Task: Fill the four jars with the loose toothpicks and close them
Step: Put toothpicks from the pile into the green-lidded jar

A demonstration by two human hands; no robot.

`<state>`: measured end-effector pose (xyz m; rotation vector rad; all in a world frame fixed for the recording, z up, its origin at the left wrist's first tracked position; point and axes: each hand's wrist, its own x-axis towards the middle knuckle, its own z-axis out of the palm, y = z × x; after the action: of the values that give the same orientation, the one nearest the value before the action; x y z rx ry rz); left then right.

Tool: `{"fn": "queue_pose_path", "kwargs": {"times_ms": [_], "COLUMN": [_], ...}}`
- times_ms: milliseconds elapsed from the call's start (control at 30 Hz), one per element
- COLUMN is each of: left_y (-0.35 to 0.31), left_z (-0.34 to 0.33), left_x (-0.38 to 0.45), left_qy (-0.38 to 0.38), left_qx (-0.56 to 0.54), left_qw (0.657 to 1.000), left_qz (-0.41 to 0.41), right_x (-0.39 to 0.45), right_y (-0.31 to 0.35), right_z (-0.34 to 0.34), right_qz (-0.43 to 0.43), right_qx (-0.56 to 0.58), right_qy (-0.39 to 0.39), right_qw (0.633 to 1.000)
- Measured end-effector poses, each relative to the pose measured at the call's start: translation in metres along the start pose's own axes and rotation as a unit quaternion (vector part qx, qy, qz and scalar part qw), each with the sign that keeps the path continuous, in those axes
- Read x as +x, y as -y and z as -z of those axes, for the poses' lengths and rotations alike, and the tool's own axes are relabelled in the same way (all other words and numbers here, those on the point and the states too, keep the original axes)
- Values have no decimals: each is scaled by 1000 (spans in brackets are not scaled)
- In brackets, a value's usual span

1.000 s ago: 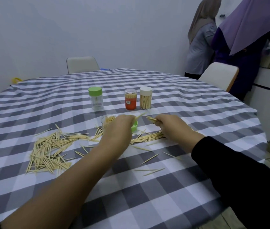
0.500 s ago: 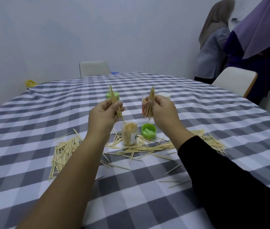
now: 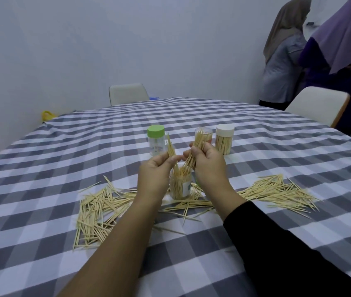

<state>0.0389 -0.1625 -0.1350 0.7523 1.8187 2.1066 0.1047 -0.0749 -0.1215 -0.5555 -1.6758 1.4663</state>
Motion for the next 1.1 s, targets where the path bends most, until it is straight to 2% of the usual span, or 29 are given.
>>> {"fn": "queue_pose_path", "kwargs": {"times_ms": [167,267,467,633,767,1100], "left_y": [1,2,-1,-6,-2,1], "left_z": [4,7,12,9,6,8], "left_x": [-4,-3,-4,-5,-3,-1], "left_qy": [6,2,44,23,71,37], "left_qx": [2,35,111,89,5,-25], "left_qw": [1000,999,992,993,993,998], "left_qz": [28,28,31,80,92,34], "right_x": [-1,-1,-2,-1,-1,-6], "right_y": [-2,-1,-2,-1,-2,0], "right_z": [1,3,5,4,1,-2], "right_qz": [-6,-7,2,-7,-9,15], "right_qx": [10,21,1,11,15,-8], "right_qy": [3,-2,4,2,-2,-12], "right_qw": [1000,1000,1000,1000,1000,1000]}}
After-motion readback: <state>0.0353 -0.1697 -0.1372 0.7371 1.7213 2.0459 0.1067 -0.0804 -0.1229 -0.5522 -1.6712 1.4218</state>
